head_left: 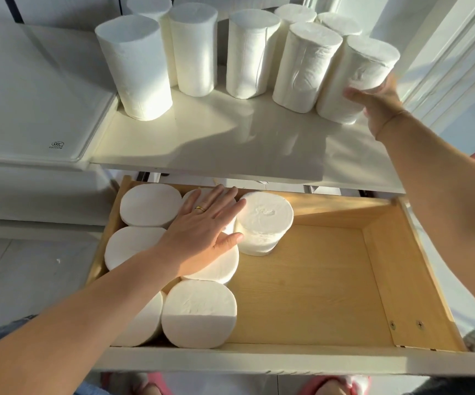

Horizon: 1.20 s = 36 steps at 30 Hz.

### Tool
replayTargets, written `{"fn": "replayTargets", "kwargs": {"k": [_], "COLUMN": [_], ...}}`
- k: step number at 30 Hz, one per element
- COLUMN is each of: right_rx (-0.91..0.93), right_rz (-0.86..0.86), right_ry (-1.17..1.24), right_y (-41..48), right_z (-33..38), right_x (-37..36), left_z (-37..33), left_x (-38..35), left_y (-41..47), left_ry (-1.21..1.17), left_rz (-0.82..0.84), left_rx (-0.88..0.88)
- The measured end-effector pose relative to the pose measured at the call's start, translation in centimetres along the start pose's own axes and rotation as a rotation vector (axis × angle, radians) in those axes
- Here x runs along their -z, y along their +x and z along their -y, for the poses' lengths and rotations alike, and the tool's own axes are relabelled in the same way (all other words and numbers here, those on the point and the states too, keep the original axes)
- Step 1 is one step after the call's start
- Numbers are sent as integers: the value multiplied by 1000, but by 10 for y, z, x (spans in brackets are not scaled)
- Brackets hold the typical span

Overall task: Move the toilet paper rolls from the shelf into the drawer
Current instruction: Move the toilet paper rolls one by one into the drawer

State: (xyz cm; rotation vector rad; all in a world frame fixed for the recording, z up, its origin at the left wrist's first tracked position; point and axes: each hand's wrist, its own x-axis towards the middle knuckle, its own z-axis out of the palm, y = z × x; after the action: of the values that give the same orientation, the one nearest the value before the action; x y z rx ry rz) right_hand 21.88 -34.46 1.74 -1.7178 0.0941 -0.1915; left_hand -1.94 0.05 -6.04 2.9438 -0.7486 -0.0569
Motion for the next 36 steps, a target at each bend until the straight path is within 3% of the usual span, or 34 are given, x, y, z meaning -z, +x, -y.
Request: {"fn": "replayTargets", "kwargs": {"k": [10, 16, 22, 30, 36], "right_rx": [65, 107, -115, -261, -301], "right_rz": [1, 425, 729, 728, 759], "right_ry": [-101, -36, 1, -167, -430], "right_y": [-50, -149, -218, -244, -245], "right_z": [16, 31, 15, -72, -84], "right_x": [-23, -3, 37, 13, 22], "left_z": [-2, -3, -9, -13, -14], "left_x": [0, -4, -7, 0, 2], "left_y": [-2, -3, -3, -6, -7], "left_ry": [-13, -71, -41, -48, -63], "left_rz": [1, -33, -19, -3, 0], "left_rx": [12, 3, -10, -4, -9]}}
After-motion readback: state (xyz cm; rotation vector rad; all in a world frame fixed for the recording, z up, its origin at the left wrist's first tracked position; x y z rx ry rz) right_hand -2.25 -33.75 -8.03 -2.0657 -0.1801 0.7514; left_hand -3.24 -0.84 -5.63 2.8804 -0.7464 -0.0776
